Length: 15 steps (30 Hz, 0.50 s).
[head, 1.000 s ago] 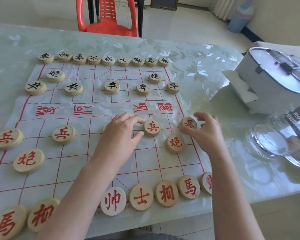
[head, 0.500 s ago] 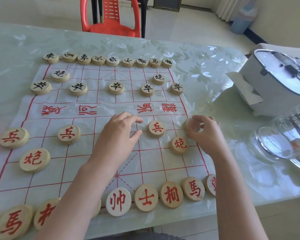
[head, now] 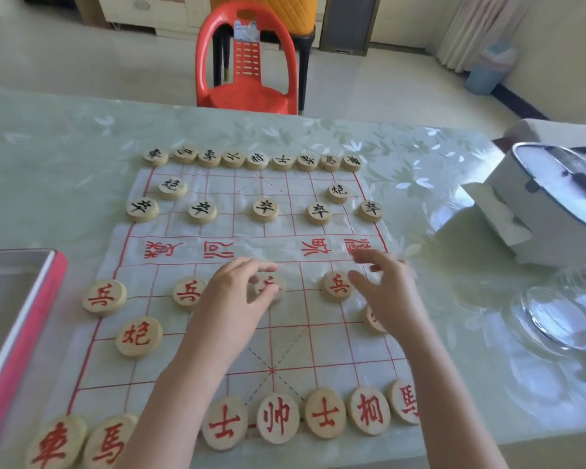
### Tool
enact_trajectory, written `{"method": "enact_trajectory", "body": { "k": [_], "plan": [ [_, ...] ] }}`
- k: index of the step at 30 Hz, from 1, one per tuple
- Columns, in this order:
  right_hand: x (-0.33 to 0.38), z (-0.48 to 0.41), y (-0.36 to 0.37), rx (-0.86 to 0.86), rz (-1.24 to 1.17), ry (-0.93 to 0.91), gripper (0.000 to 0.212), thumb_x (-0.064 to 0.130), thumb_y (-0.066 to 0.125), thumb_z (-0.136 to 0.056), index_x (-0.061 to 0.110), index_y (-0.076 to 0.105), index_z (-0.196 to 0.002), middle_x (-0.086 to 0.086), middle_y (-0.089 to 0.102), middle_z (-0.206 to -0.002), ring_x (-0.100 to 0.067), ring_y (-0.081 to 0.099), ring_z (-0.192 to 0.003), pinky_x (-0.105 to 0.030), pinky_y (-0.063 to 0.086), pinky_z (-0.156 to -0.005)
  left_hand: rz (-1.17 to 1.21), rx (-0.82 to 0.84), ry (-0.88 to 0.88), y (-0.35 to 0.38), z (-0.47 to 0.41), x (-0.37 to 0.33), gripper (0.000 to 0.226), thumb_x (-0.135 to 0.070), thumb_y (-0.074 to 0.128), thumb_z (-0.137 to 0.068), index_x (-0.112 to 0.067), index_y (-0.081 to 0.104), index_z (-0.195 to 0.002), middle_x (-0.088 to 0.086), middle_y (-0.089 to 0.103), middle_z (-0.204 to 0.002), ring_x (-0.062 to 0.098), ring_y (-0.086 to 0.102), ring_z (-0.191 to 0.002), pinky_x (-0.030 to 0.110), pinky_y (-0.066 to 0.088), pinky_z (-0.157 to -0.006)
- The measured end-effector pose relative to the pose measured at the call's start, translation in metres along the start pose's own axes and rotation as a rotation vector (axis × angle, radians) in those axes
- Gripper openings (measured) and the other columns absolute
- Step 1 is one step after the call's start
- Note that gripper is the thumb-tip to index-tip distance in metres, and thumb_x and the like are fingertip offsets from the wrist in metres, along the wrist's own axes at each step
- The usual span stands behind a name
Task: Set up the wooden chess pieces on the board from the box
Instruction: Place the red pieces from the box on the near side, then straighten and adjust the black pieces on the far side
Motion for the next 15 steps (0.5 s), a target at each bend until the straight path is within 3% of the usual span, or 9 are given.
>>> {"method": "enact_trajectory", "body": {
  "k": [2, 5, 8, 12, 15],
  "plan": [
    [0.03, -0.004, 0.027, 0.088, 0.017, -0.095, 0.032, 0.019, 0.062, -0.085, 0.026, 0.061, -0.115, 0.009, 0.062, -0.111, -0.017, 0.046, -0.106, -0.032, 0.036, -0.096, -0.008, 0.001, -0.054, -0.022, 0.001, 0.019, 0.019, -0.026, 0.062, -0.085, -0.031, 0.062, -0.104, -0.014, 0.055, -0.094, -0.003, 0.049, -0.072, 0.011, 0.036, -0.065],
    [0.071, -0.011, 0.068, 0.227, 0.057, -0.191, 0.032, 0.023, 0.06, -0.087, 0.027, 0.059, -0.119, 0.007, 0.059, -0.118, -0.018, 0.042, -0.113, -0.036, 0.033, -0.102, 0.015, -0.054, -0.158, -0.058, -0.002, 0.051, 0.019, -0.02, 0.066, -0.082, -0.026, 0.067, -0.1, -0.006, 0.061, -0.088, 0.006, 0.058, -0.078, 0.023, 0.043, -0.072],
    [0.111, -0.024, 0.101, 0.309, 0.105, -0.25, 0.035, 0.023, 0.058, -0.088, 0.025, 0.056, -0.123, 0.004, 0.055, -0.126, -0.021, 0.036, -0.12, -0.034, 0.029, -0.102, -0.018, -0.11, -0.218, -0.091, -0.014, 0.077, 0.017, -0.016, 0.066, -0.082, -0.024, 0.068, -0.096, -0.006, 0.066, -0.086, 0.01, 0.061, -0.083, 0.018, 0.039, -0.067],
    [0.156, -0.056, 0.136, 0.34, 0.187, -0.344, 0.042, 0.019, 0.057, -0.087, 0.022, 0.051, -0.128, -0.001, 0.05, -0.131, -0.024, 0.041, -0.12, -0.039, 0.032, -0.103, -0.093, -0.206, -0.31, -0.126, -0.047, 0.118, 0.023, -0.014, 0.065, -0.08, -0.022, 0.067, -0.102, -0.001, 0.067, -0.092, 0.019, 0.064, -0.089, 0.027, 0.045, -0.076],
    [0.174, -0.082, 0.154, 0.386, 0.278, -0.405, 0.052, 0.007, 0.054, -0.084, 0.021, 0.045, -0.134, 0.001, 0.044, -0.14, -0.023, 0.037, -0.127, -0.041, 0.03, -0.108, -0.168, -0.224, -0.261, -0.138, -0.075, 0.134, 0.036, -0.003, 0.059, -0.079, -0.017, 0.062, -0.112, 0.005, 0.065, -0.109, 0.024, 0.061, -0.096, 0.035, 0.048, -0.086]
  ]
}}
Point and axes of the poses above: each hand's wrist, its own z-axis away from the middle knuckle, its own y-axis out of the palm, x = y × z, the point moved 6 cm from there along -z, towards the middle knuckle
